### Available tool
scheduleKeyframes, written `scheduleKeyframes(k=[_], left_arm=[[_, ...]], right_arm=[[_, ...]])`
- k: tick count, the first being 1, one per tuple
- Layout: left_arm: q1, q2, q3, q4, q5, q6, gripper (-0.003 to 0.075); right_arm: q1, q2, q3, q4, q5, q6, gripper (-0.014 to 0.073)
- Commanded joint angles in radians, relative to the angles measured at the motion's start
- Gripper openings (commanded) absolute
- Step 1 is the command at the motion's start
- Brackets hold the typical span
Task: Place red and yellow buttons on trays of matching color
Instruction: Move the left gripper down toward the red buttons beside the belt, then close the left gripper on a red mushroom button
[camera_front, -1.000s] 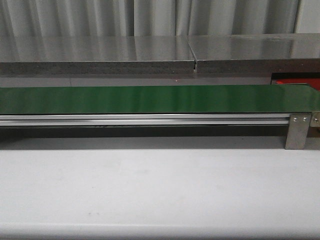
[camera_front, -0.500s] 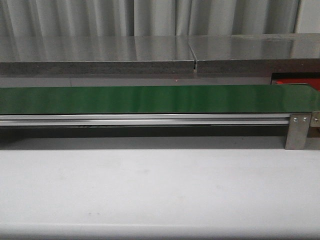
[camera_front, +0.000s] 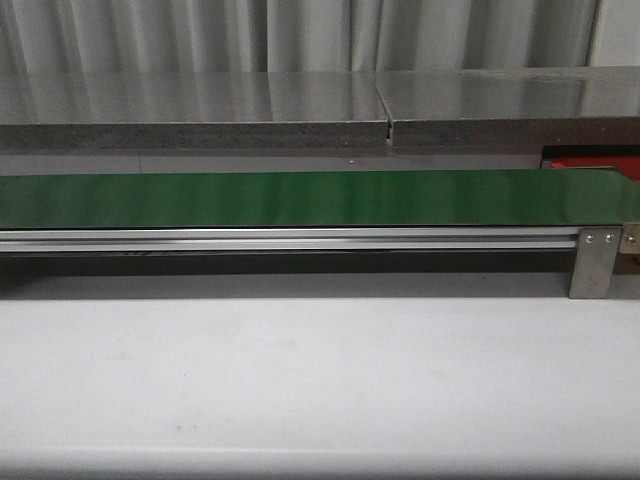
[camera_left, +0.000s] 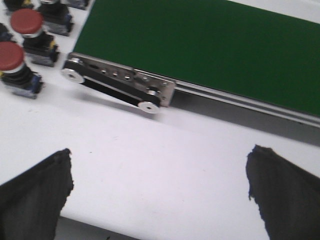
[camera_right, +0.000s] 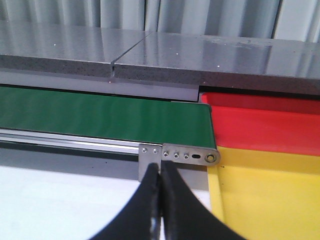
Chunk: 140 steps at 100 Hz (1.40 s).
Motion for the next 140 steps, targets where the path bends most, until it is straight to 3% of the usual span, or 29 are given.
scheduleKeyframes(k=[1, 19, 35, 87, 140], left_arm=[[0.081, 0.030, -0.081, -0.005, -0.028, -0.022, 0.0652], [0.275, 0.158, -0.211, -0.039, -0.008, -0.022, 0.0652], [0.353, 0.309, -0.300, -0.053, -0.002, -0.022, 0.0652], [0.367, 0.733, -0.541, -0.049, 0.044, -0.022, 0.0652], [0.379, 0.882, -0.661, -0.042, 0.070, -0.022, 0.0652]], right_arm=[[-0.005, -0.014, -0.017, -0.006, -0.084, -0.002, -0.0118], [-0.005, -0.014, -0.017, -0.006, -0.084, -0.002, -0.0118], [-0.005, -0.014, -0.017, -0.006, -0.084, -0.002, -0.0118], [-0.005, -0.014, -0.017, -0.006, -0.084, -0.002, -0.0118], [-0.005, -0.014, -0.017, -0.006, -0.084, -0.002, -0.0118]])
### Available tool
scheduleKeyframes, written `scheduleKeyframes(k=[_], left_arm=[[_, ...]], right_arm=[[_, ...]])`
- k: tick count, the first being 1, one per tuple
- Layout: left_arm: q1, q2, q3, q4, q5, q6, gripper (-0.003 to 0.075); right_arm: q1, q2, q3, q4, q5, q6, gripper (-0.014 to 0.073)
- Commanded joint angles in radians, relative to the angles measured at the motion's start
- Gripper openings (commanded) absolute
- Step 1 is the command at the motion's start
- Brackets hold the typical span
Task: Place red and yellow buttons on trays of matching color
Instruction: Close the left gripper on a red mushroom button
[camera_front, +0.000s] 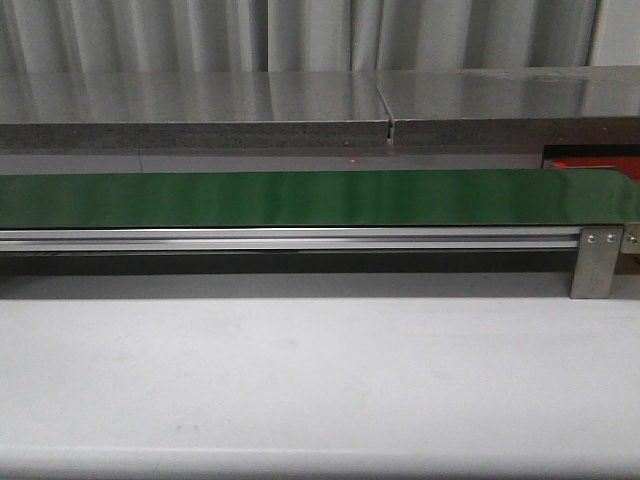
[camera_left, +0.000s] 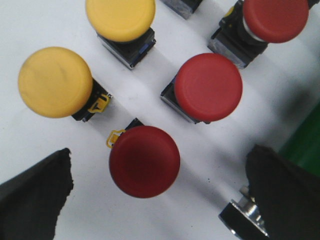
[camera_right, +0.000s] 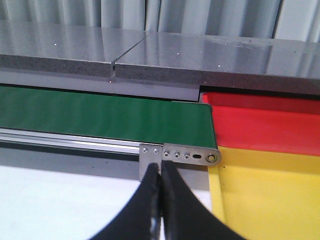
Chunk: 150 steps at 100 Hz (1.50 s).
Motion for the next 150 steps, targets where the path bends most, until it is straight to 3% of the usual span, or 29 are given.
scheduleKeyframes(k=[1, 105, 117, 150], left_arm=[[0.011, -0.038, -0.038, 0.003, -0.025, -0.009, 0.0652], [0.033, 0.007, -0.038, 0.008, -0.027, -0.007, 0.0645], [0.033, 0.007, -0.038, 0.008, -0.027, -0.007, 0.0571], [0.033, 0.007, -0.038, 0.008, -0.036, -0.007, 0.0206]], right_arm=[[-0.005, -0.014, -0.017, -0.006, -0.084, -0.002, -0.0118], [-0.005, -0.014, -0.017, -0.006, -0.084, -0.002, -0.0118], [-0.005, -0.014, -0.017, -0.006, -0.084, -0.002, -0.0118], [-0.005, -0.014, -0.017, -0.006, -0.084, -0.002, -0.0118]])
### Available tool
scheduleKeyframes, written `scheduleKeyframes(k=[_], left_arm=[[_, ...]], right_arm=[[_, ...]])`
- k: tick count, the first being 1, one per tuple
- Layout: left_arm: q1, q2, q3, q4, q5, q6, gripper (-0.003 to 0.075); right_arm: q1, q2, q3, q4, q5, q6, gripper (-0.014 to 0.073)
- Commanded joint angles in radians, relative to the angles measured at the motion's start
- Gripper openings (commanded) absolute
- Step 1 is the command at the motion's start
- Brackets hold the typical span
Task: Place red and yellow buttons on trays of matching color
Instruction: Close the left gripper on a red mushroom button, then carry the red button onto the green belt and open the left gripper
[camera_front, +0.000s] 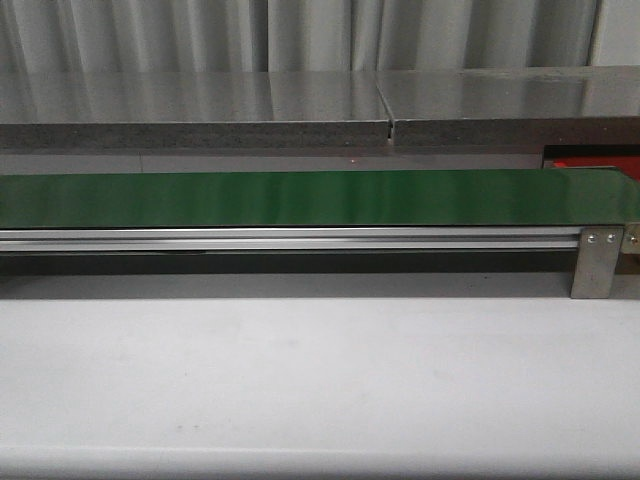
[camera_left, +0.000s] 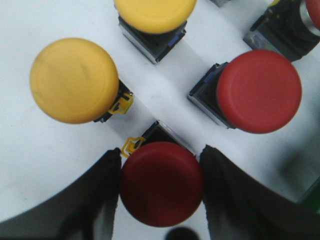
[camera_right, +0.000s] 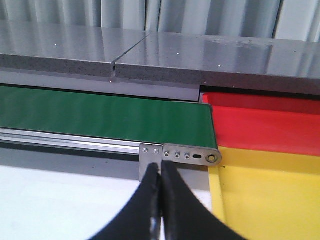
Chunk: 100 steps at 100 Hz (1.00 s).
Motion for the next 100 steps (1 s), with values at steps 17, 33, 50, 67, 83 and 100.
scheduleKeyframes(k=[17, 33, 50, 67, 83, 100], left_arm=[[0.004, -0.054, -0.028, 0.001, -0.023, -0.007, 0.0082], [0.004, -0.088, -0.028, -0.001, 0.001, -0.007, 0.0008], [0.004, -0.171, -0.028, -0.003, 0.048, -0.001, -0.0019], [0.001, -0.265, -0.028, -0.007, 0.066, 0.036, -0.0019], [-0.035, -0.302, -0.089, -0.011, 0.114, 0.062, -0.0019], [-0.129, -0.288, -0.189, -0.017, 0.167, 0.111, -0.0019]], right_arm=[[-0.005, -0.014, -0.017, -0.006, -0.084, -0.002, -0.0118], [-0.005, -0.014, -0.017, -0.006, -0.084, -0.002, -0.0118], [-0.005, -0.014, -0.017, -0.006, -0.084, -0.002, -0.0118], [-0.005, -0.014, -0.017, -0.006, -0.084, -0.002, -0.0118], [-0.005, -0.014, -0.017, -0.006, -0.084, -0.002, -0.0118], [-0.005, -0.014, -0.017, -0.006, -0.084, -0.002, -0.0118]])
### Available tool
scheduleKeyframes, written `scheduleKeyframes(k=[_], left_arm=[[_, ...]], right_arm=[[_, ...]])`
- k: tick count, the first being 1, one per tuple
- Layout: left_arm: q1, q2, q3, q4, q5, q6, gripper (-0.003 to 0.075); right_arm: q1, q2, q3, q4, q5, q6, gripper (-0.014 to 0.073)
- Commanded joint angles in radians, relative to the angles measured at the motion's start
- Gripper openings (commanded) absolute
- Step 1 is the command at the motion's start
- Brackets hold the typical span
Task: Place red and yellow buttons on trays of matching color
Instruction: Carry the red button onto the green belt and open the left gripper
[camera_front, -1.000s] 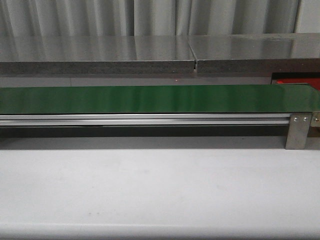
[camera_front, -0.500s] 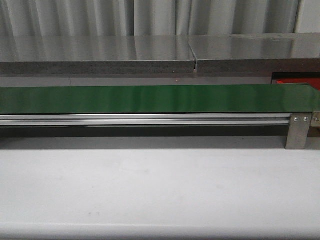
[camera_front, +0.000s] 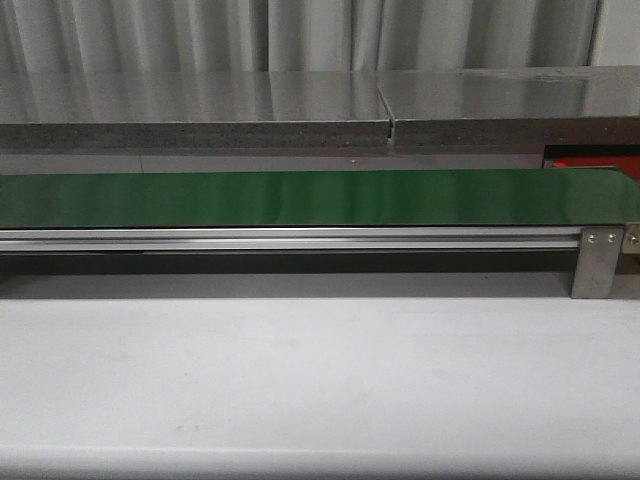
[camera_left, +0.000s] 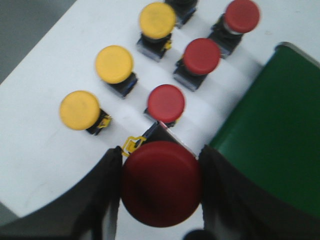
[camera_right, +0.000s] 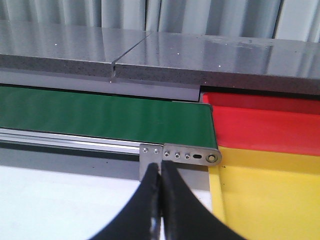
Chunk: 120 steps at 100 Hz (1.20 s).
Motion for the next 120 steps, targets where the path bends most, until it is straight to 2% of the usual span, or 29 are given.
scheduleKeyframes(k=[1, 19, 38, 96, 103, 110, 120], left_arm=[[-0.054, -0.037, -0.079, -0.013, -0.014, 0.027, -0.0019], [-0.161, 0.002, -0.157, -0.013, -0.005, 0.071, -0.0019], [-0.230, 0.094, -0.223, -0.002, 0.046, 0.073, -0.0019], [-0.253, 0.209, -0.250, -0.002, 0.068, 0.073, -0.0013], [-0.253, 0.211, -0.250, -0.002, 0.068, 0.073, 0.0022], [-0.253, 0.211, -0.250, -0.002, 0.068, 0.073, 0.0107], [-0.253, 0.211, -0.260, -0.004, 0.073, 0.073, 0.0307]], right_arm=[[-0.005, -0.014, -0.017, -0.006, -0.084, -0.002, -0.0118], [-0.005, -0.014, -0.017, -0.006, -0.084, -0.002, -0.0118], [-0.005, -0.014, -0.017, -0.006, -0.084, -0.002, -0.0118], [-0.005, -0.014, -0.017, -0.006, -0.084, -0.002, -0.0118], [-0.005, -0.014, -0.017, -0.006, -0.084, -0.002, -0.0118], [-0.005, -0.014, -0.017, -0.006, -0.084, -0.002, -0.0118], [-0.005, -0.014, -0.017, -0.006, -0.084, -0.002, -0.0118]])
